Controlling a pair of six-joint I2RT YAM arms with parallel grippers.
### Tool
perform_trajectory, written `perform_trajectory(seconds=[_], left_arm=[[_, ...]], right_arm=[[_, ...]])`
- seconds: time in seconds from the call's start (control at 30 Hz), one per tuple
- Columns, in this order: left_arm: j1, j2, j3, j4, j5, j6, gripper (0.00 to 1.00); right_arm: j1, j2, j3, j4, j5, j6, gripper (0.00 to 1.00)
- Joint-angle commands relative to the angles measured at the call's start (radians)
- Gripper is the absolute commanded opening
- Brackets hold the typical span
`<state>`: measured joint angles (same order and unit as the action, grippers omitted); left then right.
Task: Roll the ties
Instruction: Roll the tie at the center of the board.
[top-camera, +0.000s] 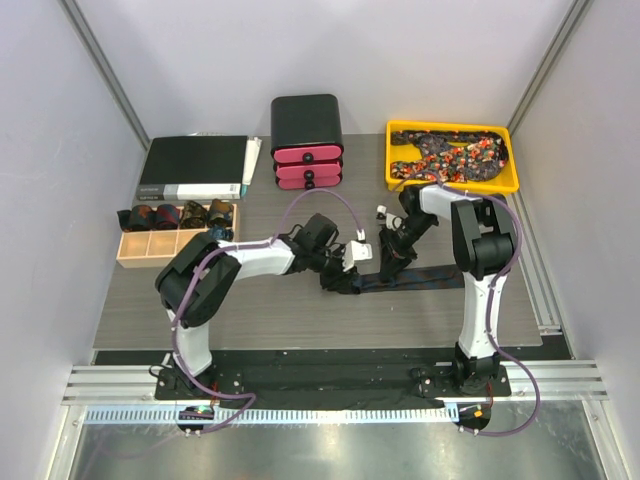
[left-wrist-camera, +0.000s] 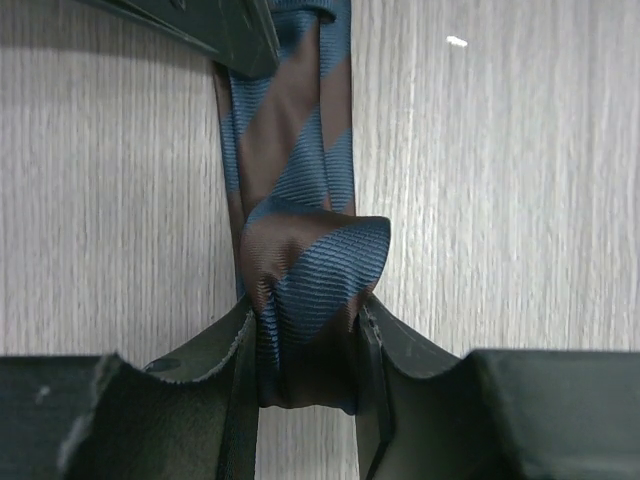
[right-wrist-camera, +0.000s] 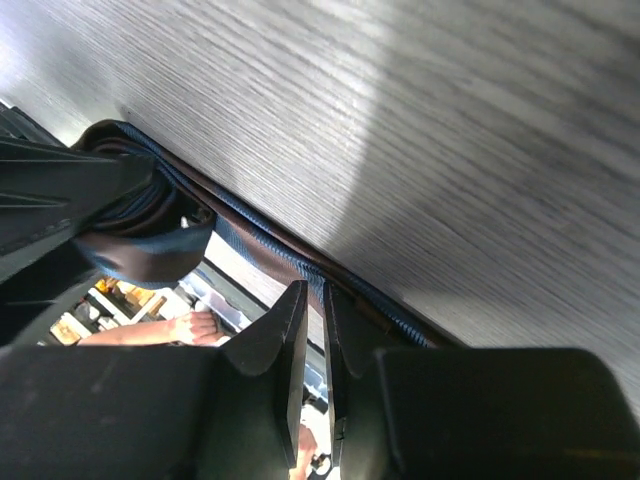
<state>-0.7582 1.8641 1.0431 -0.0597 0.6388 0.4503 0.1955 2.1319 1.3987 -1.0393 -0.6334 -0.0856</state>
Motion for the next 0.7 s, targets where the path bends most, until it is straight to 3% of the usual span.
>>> perform_trajectory(seconds=[0.0,0.13,0.23,0.43,0.67], left_arm=[[-0.019,0.067,0.070,-0.236,-0.207,0.028,0.00],[-0.032,0.110,0.135,-0.282,-0.347,-0.010,0.00],[-0.038,0.135,0.193,-0.341,-0.376,-0.056,0.00],[-0.038,0.095,0.131,-0.271,-0.410,-0.121,0.00],[-0.038,0.081,0.100,-0.226,-0.416,-0.139,0.00]], right_arm=[[-0.008,0.075,0.051,0.136,0.216,-0.069,0.20],[-0.011,0.114,0.140,0.121,0.207,-0.074,0.20],[-0.018,0.094,0.200,0.084,0.114,-0.082,0.21],[-0.034,-0.033,0.114,0.085,0.011,-0.065,0.27],[-0.034,0.028,0.062,0.139,0.020,-0.040,0.27]])
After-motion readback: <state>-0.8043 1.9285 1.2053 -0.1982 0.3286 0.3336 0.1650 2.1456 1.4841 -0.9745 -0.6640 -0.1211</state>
